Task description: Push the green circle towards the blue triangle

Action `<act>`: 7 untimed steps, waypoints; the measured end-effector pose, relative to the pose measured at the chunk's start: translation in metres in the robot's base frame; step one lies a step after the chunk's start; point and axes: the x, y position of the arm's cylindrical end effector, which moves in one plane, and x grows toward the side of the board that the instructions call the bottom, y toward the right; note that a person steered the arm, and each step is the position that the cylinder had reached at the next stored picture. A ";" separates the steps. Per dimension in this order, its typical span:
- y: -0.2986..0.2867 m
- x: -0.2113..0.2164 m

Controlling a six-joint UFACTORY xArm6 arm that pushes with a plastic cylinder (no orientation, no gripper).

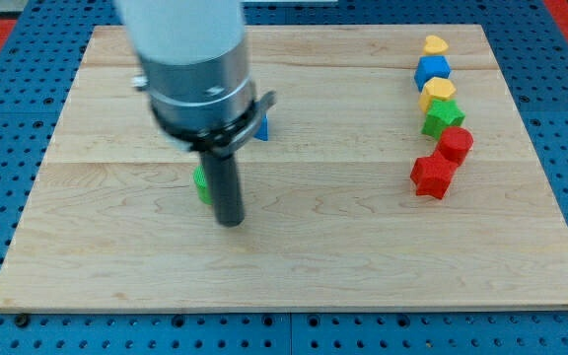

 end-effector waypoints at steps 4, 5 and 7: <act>-0.084 -0.001; -0.033 -0.036; -0.075 0.005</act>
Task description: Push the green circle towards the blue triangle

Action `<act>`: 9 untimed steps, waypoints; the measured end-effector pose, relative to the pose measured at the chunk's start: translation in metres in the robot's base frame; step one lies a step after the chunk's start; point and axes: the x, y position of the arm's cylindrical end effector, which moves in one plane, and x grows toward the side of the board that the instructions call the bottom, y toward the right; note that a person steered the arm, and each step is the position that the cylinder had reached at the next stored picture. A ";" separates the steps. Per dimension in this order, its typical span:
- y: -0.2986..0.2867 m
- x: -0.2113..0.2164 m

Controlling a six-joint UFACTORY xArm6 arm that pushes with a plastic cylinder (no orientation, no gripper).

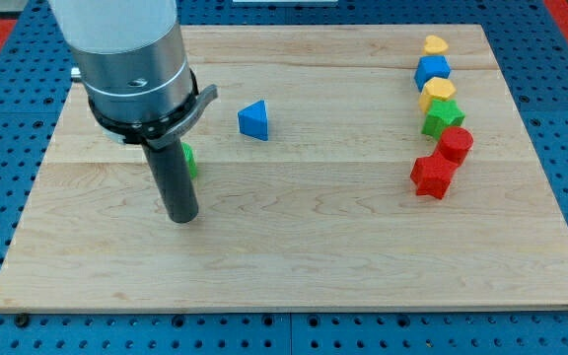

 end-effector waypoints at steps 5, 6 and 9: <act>0.027 -0.027; 0.028 -0.060; 0.117 -0.025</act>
